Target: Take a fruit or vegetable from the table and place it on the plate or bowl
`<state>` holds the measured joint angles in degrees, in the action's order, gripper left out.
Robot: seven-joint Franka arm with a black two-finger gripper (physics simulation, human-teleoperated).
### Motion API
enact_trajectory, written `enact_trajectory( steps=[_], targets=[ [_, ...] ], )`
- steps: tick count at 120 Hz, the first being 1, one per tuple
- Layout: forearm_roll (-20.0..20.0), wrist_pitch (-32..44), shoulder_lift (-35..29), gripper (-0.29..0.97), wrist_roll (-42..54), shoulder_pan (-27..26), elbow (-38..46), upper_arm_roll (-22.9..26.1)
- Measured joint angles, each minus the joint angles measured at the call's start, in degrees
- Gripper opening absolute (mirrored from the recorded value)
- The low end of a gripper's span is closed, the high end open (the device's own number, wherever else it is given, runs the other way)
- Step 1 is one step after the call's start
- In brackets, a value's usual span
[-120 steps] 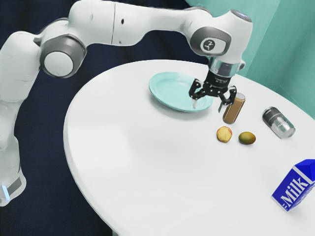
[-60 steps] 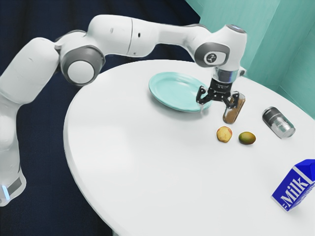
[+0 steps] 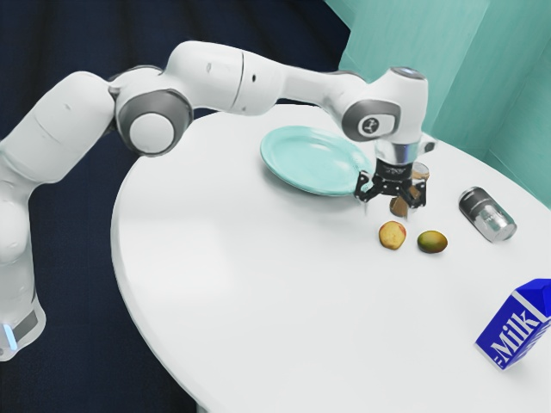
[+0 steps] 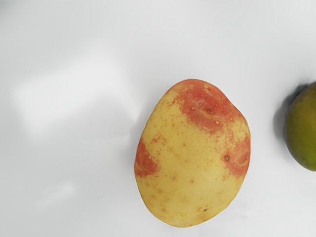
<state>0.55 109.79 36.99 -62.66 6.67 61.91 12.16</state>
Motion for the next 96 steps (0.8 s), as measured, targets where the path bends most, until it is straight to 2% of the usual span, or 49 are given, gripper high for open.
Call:
enact_trajectory(
  steps=[32,96],
  targets=[
    [-0.2,5.2,1.3,0.68,2.4,0.5,0.1,0.1],
    [-0.1,7.6,3.7,0.68,9.2,0.3,0.3,-0.1]
  ],
)
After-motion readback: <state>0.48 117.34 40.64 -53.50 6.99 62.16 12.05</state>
